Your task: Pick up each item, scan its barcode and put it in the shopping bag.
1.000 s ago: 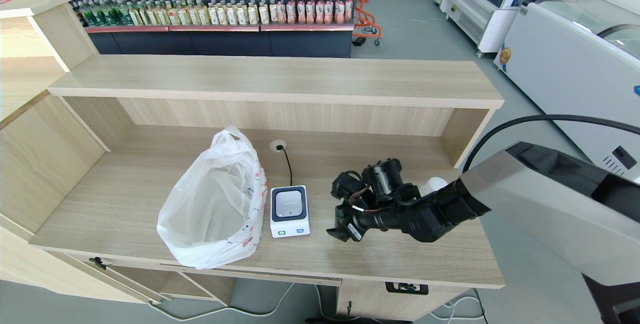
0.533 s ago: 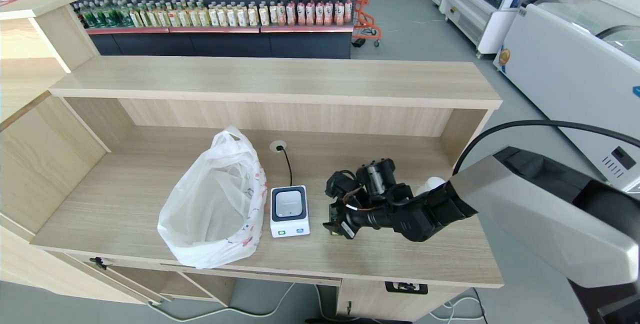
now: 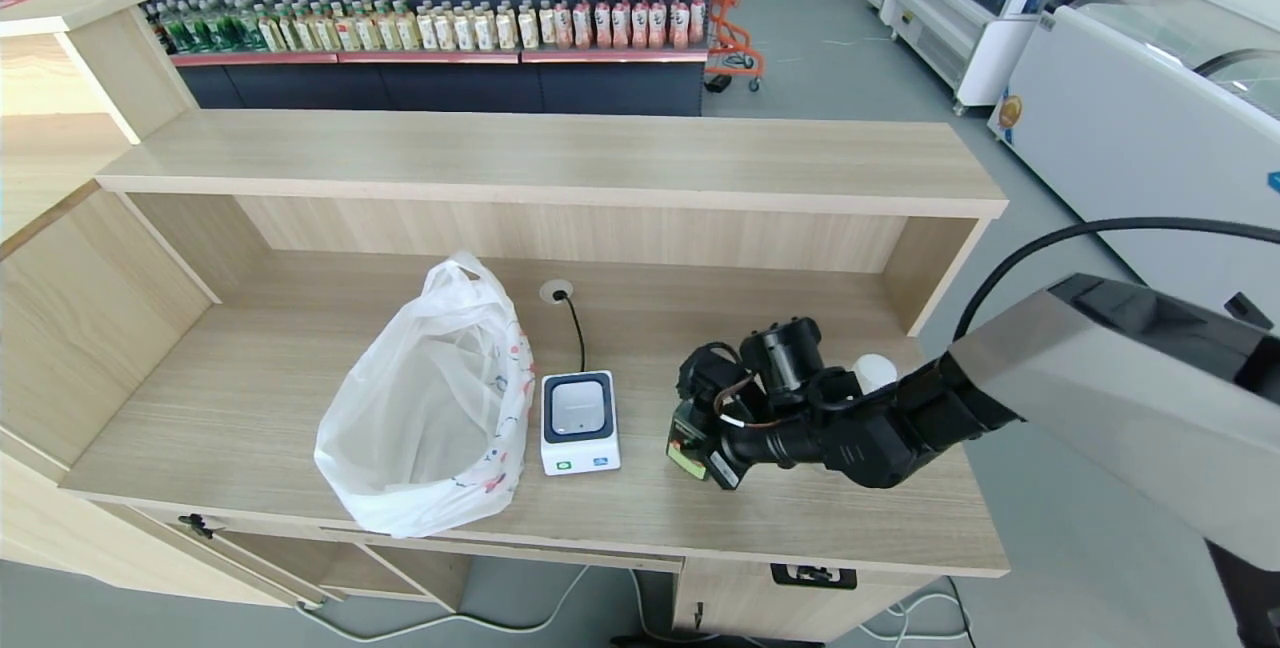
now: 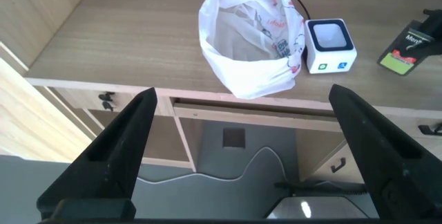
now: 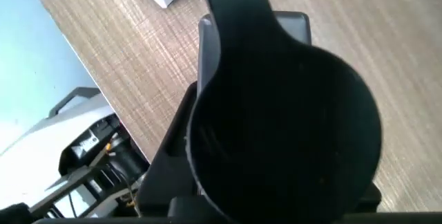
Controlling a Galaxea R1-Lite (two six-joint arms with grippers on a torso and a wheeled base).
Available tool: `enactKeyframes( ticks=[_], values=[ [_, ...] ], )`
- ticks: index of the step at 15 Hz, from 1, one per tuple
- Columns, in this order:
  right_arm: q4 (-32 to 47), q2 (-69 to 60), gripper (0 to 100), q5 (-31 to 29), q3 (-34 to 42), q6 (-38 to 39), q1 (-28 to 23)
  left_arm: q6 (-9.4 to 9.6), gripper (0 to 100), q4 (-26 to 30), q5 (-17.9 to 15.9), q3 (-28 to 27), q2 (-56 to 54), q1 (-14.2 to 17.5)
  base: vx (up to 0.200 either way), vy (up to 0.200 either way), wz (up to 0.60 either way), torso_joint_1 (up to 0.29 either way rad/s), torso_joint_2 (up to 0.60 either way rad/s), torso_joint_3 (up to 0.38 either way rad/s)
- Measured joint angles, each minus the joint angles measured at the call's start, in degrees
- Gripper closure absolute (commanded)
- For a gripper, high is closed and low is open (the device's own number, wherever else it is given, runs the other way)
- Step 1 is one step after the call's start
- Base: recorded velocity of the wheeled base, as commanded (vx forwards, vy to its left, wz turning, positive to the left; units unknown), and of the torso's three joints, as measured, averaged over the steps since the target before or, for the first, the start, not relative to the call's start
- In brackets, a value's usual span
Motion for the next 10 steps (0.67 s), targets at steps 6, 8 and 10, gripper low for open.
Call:
enactKeyframes(
  ticks=[6, 8, 10],
  values=[
    [1.7, -15.7, 100, 0.1, -0.6, 14.6, -1.4, 0.0, 0, 0.0, 0.0, 0.0, 0.0, 0.0, 0.0, 0.0, 0.0, 0.0, 0.0, 0.0],
    [2.9, -22.7, 100, -0.1, 1.0, 12.3, -4.1, 0.01, 0, 0.0, 0.0, 0.0, 0.0, 0.0, 0.0, 0.0, 0.0, 0.0, 0.0, 0.0],
    [3.5, -29.4, 100, -0.1, 5.1, 6.5, -9.5, 0.0, 0, 0.0, 0.0, 0.0, 0.0, 0.0, 0.0, 0.0, 0.0, 0.0, 0.0, 0.0]
  ],
)
